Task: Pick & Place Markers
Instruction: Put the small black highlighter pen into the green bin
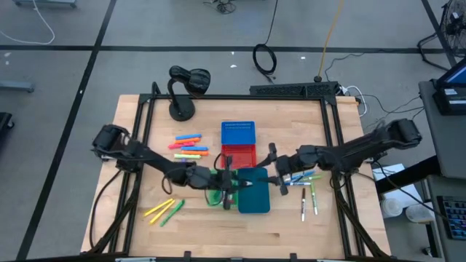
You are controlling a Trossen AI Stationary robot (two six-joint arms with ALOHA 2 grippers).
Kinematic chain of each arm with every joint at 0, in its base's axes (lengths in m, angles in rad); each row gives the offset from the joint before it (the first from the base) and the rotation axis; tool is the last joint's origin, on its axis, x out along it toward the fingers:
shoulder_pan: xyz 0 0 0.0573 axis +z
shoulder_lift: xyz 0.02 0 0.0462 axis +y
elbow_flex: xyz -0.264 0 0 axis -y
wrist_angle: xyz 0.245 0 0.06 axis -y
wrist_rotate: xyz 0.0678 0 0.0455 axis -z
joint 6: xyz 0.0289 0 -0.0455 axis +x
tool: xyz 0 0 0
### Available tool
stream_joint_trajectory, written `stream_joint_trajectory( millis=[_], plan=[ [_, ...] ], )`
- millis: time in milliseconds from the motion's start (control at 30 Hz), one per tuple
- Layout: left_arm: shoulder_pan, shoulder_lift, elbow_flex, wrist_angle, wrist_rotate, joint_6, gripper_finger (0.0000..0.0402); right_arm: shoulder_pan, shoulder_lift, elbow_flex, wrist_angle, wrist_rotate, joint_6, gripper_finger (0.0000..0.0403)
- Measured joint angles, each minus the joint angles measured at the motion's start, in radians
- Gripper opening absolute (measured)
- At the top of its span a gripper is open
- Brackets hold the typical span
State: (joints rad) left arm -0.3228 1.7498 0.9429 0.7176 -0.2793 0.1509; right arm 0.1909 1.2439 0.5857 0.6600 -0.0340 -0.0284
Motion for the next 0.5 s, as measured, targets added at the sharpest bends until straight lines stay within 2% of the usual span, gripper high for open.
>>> stream_joint_trajectory(
  millis=[133,267,400,500],
  plan=[
    [-0.045,-0.09,0.001,-0.348,-0.056,-0.152,0.0038,0.003,-0.142,-0.001,-0.198,0.06,0.019,0.0206],
    [-0.087,-0.139,0.001,-0.655,-0.062,-0.448,0.0038,0.003,-0.25,-0.001,-0.358,0.151,0.066,0.0201],
    [-0.11,-0.123,-0.002,-0.796,-0.059,-0.733,0.0038,0.003,-0.318,-0.003,-0.425,0.194,0.095,0.0191],
    [-0.103,-0.093,-0.003,-0.834,-0.055,-0.799,0.0038,0.003,-0.343,-0.011,-0.42,0.194,0.104,0.0185]
  ],
)
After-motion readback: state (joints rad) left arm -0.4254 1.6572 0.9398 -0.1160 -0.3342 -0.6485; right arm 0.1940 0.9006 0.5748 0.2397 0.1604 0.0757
